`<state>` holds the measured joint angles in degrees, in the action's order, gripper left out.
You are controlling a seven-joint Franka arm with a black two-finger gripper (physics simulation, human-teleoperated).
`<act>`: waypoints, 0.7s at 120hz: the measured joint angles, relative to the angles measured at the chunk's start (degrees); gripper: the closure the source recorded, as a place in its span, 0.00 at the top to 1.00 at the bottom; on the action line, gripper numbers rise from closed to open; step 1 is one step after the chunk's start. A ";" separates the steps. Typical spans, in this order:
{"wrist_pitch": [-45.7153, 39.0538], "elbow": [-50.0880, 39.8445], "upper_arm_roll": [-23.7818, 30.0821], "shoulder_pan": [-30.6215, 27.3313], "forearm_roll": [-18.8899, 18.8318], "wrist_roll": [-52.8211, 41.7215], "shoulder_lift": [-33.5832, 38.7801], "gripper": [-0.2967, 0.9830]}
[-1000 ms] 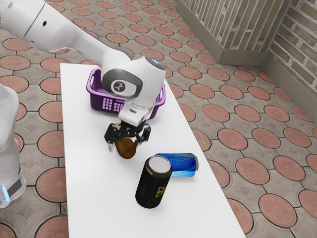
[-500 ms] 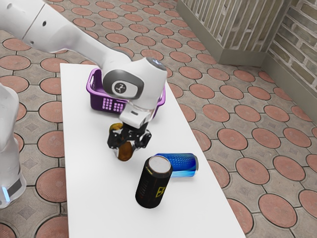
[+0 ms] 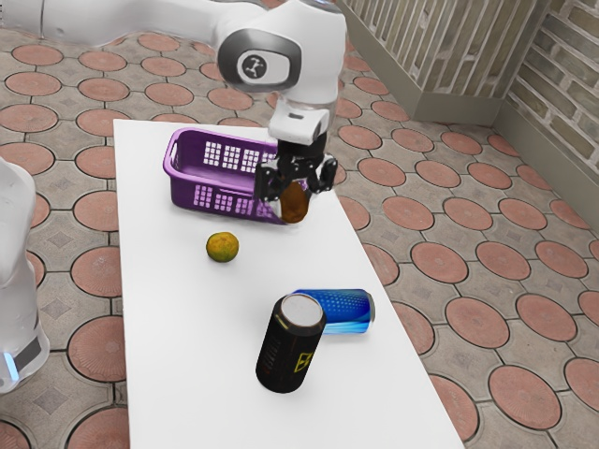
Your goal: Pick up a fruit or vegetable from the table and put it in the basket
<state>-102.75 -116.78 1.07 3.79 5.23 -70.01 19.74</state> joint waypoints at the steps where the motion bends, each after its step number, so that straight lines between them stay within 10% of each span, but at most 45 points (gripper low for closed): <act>1: 0.06 0.17 -0.59 -0.19 -0.22 0.05 -0.03 0.39; 30: 1.09 11.19 -4.08 -7.44 -3.82 1.16 -10.32 0.39; 84: 2.80 5.38 -10.98 -10.41 -6.76 1.62 -7.54 0.49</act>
<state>-99.94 -111.39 -9.91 -6.62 -1.52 -68.39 12.20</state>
